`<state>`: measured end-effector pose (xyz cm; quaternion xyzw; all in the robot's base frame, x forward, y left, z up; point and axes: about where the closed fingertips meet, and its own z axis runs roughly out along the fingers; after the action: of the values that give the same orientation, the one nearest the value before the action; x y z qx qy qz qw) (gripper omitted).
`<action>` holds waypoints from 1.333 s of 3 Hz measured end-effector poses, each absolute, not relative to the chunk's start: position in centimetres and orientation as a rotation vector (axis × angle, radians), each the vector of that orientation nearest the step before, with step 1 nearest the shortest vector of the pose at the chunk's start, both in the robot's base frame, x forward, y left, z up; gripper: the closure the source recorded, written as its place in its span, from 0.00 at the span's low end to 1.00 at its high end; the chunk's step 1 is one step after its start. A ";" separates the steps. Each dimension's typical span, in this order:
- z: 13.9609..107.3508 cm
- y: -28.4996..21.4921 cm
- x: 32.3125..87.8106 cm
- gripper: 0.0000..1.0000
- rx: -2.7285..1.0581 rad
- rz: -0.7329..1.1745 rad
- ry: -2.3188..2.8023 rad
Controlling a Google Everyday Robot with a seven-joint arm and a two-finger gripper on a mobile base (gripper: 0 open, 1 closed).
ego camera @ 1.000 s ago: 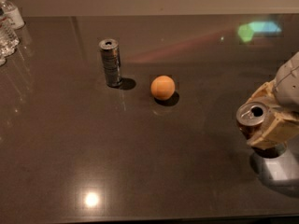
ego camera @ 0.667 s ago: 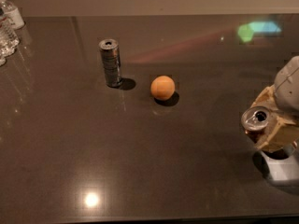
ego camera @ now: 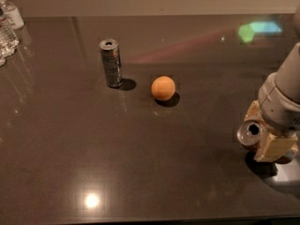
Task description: Knock orange can over
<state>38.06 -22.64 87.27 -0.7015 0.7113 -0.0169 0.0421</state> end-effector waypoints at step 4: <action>85.0 -20.7 39.0 0.00 -2.250 -0.087 2.120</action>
Offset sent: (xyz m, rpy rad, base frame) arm 0.0083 0.0170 -0.0309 -0.0767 0.0342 0.0829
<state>38.97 -20.75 85.03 -0.7273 0.6853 -0.0281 0.0246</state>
